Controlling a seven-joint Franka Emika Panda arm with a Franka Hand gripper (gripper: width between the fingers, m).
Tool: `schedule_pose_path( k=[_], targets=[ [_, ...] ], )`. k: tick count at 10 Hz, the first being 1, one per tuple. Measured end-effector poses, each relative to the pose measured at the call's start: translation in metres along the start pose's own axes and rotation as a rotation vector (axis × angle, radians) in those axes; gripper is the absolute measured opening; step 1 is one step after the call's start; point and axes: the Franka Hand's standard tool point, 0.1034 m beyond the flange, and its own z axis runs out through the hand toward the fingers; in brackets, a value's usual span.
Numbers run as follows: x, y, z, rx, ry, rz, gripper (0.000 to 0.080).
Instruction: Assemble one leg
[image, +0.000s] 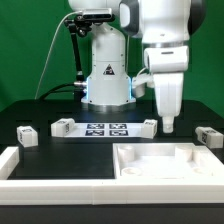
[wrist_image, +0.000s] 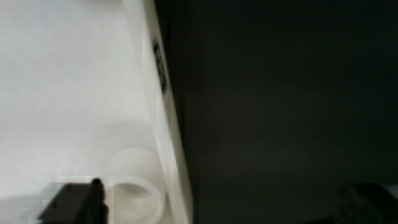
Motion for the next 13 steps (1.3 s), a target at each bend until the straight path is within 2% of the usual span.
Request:
schedule_pose_path(
  k=[1,2,5,6,7,8,9,11,12,13],
  targets=[
    [0.004,-0.003,-0.001,-0.002,0.000,0.027,0.0649],
    [0.001,-0.002,0.001,0.003,-0.001,0.026,0.0649],
    [-0.001,-0.003,0.003,0.004,0.004,0.304,0.0649],
    [-0.006,-0.008,0.009,-0.009,0.034,0.522,0.0649],
    [-0.004,-0.025,0.016,0.005,0.037,0.708,0.0649],
    [0.006,-0.037,0.020,0.006,0.043,0.804,0.0649],
    [0.018,-0.049,0.023,0.019,0.052,1.021,0.0649],
    [0.043,-0.067,0.029,0.047,0.053,1.284,0.0649],
    [0.059,-0.074,0.028,0.051,0.055,1.318,0.0649],
    [0.068,-0.077,0.027,0.055,0.050,1.295,0.0649]
  ],
)
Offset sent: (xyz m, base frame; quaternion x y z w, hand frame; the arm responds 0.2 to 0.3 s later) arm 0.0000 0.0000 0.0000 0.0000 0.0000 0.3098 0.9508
